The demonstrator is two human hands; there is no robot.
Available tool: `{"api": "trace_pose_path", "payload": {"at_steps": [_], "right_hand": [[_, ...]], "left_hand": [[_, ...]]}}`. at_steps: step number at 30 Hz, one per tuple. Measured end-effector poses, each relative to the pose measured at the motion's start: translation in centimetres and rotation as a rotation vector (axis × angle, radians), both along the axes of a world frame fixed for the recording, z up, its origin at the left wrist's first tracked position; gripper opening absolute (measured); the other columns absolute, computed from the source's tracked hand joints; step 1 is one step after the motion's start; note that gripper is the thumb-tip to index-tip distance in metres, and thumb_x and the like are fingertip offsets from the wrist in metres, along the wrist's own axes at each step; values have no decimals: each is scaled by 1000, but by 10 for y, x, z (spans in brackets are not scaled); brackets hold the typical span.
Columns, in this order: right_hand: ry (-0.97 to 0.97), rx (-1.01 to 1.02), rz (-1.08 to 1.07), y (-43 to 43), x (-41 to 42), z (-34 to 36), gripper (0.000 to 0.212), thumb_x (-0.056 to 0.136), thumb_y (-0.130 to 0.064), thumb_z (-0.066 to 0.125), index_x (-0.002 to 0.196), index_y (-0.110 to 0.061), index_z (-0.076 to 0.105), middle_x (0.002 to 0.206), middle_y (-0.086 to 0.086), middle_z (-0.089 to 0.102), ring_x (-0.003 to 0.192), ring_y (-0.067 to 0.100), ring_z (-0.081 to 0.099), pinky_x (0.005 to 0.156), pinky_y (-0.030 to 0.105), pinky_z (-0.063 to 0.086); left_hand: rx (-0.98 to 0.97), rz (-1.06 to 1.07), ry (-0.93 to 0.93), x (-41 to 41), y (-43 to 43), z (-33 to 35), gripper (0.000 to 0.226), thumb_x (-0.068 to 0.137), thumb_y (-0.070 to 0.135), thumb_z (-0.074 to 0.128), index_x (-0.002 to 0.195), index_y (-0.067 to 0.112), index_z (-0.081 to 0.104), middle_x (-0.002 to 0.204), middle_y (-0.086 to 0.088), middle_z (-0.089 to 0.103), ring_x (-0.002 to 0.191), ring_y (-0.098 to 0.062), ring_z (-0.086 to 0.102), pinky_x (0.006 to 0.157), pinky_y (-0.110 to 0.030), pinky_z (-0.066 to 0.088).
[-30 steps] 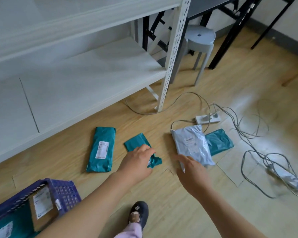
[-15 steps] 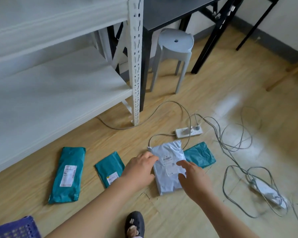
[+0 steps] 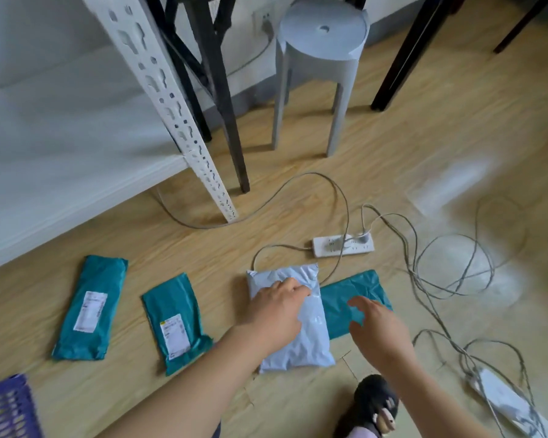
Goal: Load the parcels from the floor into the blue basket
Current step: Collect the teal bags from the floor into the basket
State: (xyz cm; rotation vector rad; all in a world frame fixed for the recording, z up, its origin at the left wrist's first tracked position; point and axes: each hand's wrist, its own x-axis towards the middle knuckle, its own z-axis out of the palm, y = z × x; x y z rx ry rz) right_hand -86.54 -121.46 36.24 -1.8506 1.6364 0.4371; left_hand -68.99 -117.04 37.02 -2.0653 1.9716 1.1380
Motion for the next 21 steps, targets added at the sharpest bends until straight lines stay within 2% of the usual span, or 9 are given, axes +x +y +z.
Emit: {"api": "trace_pose_path", "payload": {"at_steps": [7,10,18,21], "right_hand": [[-7,17,146,-81,-68,-64,52,83,-11,50,132,-27,46,130,-3,52,116,19,52,87,31,49],[7,29,185,-103,-87,-97,54,82,-8,50,134,-25,45,130,-2,51,118,19,49,87,31,49],[55,34,316,-126,-96,-220,51,81,-5,49,129,-21,46,128,-4,49,122,18,41,82,30,48],[57,33,378,-131,-89,-279,50,83,-4,47,130,-19,45,132,-4,46,124,19,38,85,30,47]], "left_hand": [[47,149,-12,-74,-59,-69,56,91,22,52,142,26,31,144,6,31,133,-14,34,106,-27,29],[45,200,-7,-96,-76,-100,55,90,22,53,142,25,33,142,6,33,131,-14,36,105,-29,33],[7,204,-67,-119,-105,-223,55,88,18,54,140,24,37,141,5,35,129,-16,37,107,-28,30],[-68,221,-141,-119,-107,-275,56,83,13,58,136,21,43,143,0,35,135,-20,32,111,-32,22]]}}
